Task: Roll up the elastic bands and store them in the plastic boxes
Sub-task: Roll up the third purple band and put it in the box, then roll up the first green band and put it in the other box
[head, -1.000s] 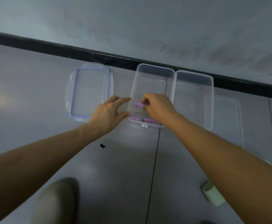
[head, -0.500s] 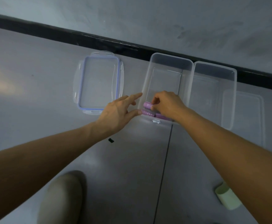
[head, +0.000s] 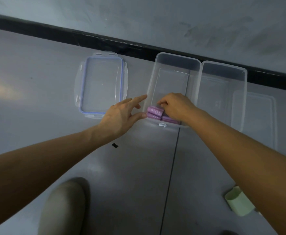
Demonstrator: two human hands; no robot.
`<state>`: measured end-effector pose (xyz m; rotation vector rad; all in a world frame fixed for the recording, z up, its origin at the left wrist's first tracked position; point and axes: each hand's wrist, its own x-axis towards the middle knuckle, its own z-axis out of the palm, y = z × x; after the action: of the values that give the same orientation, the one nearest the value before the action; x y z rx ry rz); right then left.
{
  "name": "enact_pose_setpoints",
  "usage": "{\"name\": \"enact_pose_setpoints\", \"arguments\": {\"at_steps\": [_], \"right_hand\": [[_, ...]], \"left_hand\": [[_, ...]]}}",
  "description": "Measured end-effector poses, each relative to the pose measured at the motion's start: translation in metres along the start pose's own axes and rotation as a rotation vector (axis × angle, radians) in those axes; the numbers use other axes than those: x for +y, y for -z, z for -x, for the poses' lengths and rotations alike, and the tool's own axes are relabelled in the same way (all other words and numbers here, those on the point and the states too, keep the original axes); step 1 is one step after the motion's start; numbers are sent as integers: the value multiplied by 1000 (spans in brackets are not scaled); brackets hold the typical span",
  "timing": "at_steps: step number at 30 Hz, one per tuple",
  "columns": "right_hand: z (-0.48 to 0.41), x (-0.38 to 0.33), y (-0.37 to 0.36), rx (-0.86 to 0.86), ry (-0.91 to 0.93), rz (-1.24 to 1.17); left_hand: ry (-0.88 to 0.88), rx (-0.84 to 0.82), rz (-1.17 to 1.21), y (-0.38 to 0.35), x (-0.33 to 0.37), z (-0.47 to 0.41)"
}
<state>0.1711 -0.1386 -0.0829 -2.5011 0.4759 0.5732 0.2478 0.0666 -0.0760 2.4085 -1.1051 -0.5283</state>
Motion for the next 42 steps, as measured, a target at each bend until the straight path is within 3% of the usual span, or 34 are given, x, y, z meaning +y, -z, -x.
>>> {"name": "enact_pose_setpoints", "arguments": {"at_steps": [21, 27, 31, 36, 42], "right_hand": [[4, 0, -5, 6, -5, -100], [19, 1, 13, 104, 1, -130], [47, 16, 41, 277, -17, -286], [124, 59, 73, 443, -29, -298], [243, 137, 72, 457, -212, -167]], "left_hand": [[62, 49, -47, 5, -41, 19], [34, 71, -73, 5, -36, 19], [20, 214, -18, 18, -5, 8], [-187, 243, 55, 37, 74, -12], [-513, -28, -56, 1, 186, 3]]}}
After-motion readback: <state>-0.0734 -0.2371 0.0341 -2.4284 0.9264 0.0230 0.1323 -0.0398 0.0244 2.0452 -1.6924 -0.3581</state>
